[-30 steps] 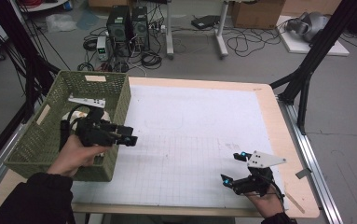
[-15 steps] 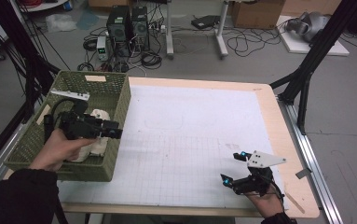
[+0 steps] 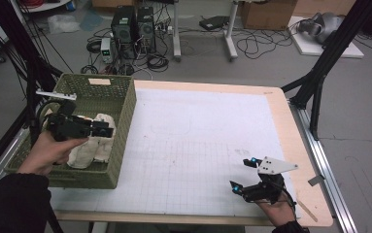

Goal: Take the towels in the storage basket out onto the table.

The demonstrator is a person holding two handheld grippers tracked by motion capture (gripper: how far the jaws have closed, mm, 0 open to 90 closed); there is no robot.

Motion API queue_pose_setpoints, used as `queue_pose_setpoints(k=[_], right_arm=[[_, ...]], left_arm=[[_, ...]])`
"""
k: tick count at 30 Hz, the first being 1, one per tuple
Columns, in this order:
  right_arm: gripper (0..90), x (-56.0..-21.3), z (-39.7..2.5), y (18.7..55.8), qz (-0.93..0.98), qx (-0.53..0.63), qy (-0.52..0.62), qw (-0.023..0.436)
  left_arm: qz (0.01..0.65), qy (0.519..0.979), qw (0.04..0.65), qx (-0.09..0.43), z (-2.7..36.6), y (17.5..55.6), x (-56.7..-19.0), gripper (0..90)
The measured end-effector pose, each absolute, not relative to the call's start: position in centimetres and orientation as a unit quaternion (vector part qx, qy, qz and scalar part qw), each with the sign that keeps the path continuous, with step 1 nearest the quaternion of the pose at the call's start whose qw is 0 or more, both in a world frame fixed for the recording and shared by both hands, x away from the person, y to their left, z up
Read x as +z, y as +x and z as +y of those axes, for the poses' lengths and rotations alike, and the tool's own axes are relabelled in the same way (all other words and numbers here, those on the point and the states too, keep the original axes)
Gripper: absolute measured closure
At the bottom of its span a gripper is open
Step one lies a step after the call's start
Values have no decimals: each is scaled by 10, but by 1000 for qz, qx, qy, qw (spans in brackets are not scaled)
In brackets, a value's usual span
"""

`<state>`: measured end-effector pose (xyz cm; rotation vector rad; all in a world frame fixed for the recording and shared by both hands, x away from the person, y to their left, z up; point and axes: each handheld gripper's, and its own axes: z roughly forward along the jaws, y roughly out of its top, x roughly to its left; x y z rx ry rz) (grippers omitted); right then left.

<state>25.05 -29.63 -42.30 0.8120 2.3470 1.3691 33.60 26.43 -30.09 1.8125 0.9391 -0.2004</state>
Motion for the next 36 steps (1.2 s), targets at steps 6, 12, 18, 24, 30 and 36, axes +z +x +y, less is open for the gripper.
queue_pose_setpoints(k=[6,12,18,24,30,36], right_arm=[[83,-423,-297,251,818,477,284,152],[83,-423,-297,251,818,477,282,154],[83,-423,-297,251,817,478,284,153],[83,-423,-298,251,817,478,283,154],[83,-423,-297,251,818,478,280,155],[83,-423,-297,251,817,479,283,152]], left_arm=[[421,749,507,-66,279,339,-307,339],[450,748,487,-28,287,343,-311,340],[486,747,454,12,292,350,-321,340],[522,734,431,51,299,356,-327,357],[552,734,384,97,299,362,-332,369],[573,732,349,117,298,367,-340,382]])
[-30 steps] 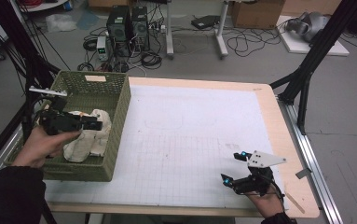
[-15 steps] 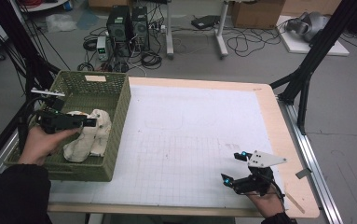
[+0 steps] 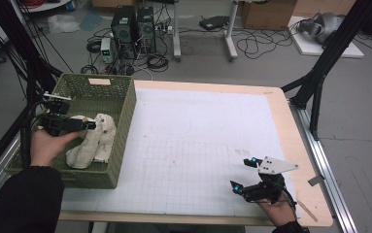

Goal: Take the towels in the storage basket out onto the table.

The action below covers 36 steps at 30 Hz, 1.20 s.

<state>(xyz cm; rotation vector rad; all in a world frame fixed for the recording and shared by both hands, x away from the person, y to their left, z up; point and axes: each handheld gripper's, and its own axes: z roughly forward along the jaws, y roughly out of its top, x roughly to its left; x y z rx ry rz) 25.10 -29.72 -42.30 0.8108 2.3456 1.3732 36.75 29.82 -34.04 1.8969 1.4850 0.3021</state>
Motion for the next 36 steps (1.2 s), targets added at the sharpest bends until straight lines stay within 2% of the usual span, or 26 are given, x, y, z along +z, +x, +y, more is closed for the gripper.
queue_pose_setpoints(k=[14,16,20,22,23,27,36], right_arm=[[83,-423,-294,252,819,478,279,148],[83,-424,-294,252,820,478,279,147],[83,-424,-295,252,819,480,279,148],[83,-423,-295,252,819,479,278,148],[83,-423,-295,252,819,479,278,148],[83,-423,-295,252,819,479,278,148],[83,-422,-295,252,817,482,279,149]], left_arm=[[583,753,291,95,291,379,-365,457],[586,753,286,90,290,380,-368,505],[592,754,273,79,288,382,-373,655],[588,760,267,77,288,382,-373,744],[587,761,267,78,288,381,-372,821],[583,760,276,73,291,379,-366,847],[577,748,321,66,299,369,-354,848]])
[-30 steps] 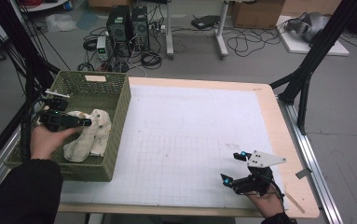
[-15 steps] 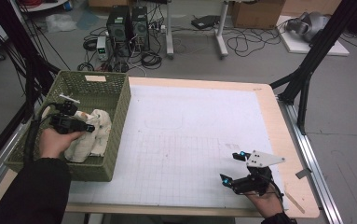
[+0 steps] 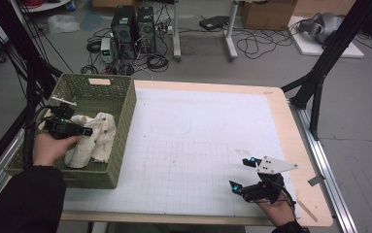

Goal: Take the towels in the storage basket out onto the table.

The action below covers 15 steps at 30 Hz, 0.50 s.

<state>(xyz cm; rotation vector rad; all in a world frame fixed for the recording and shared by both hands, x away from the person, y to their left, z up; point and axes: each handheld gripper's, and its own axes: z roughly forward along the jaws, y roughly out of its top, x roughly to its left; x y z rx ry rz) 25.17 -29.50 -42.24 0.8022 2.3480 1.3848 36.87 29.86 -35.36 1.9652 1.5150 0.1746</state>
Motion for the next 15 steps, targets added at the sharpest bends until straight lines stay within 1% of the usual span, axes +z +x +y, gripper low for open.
queue_pose_setpoints(k=[15], right_arm=[[83,-421,-296,251,815,483,282,150]], left_arm=[[565,725,389,55,303,357,-342,855]])
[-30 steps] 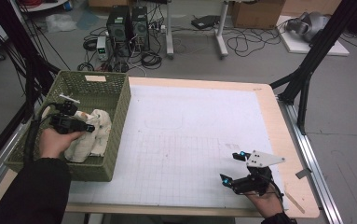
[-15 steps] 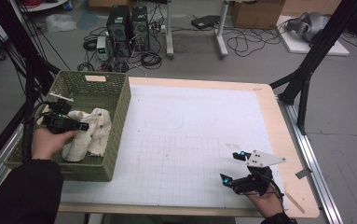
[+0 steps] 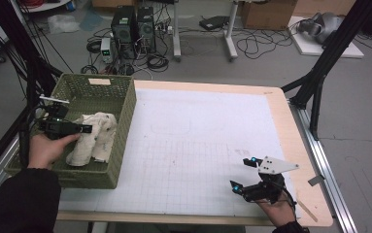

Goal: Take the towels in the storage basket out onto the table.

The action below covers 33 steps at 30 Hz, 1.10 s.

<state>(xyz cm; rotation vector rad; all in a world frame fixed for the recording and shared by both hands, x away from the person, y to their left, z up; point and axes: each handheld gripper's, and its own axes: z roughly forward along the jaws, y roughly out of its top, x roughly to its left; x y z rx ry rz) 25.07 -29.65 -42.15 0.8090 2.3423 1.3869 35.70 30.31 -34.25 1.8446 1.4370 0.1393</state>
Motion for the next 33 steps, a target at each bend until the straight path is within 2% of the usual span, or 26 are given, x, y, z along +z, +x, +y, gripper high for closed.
queue_pose_setpoints(k=[33], right_arm=[[83,-423,-295,252,815,483,282,148]], left_arm=[[557,684,470,34,325,338,-334,859]])
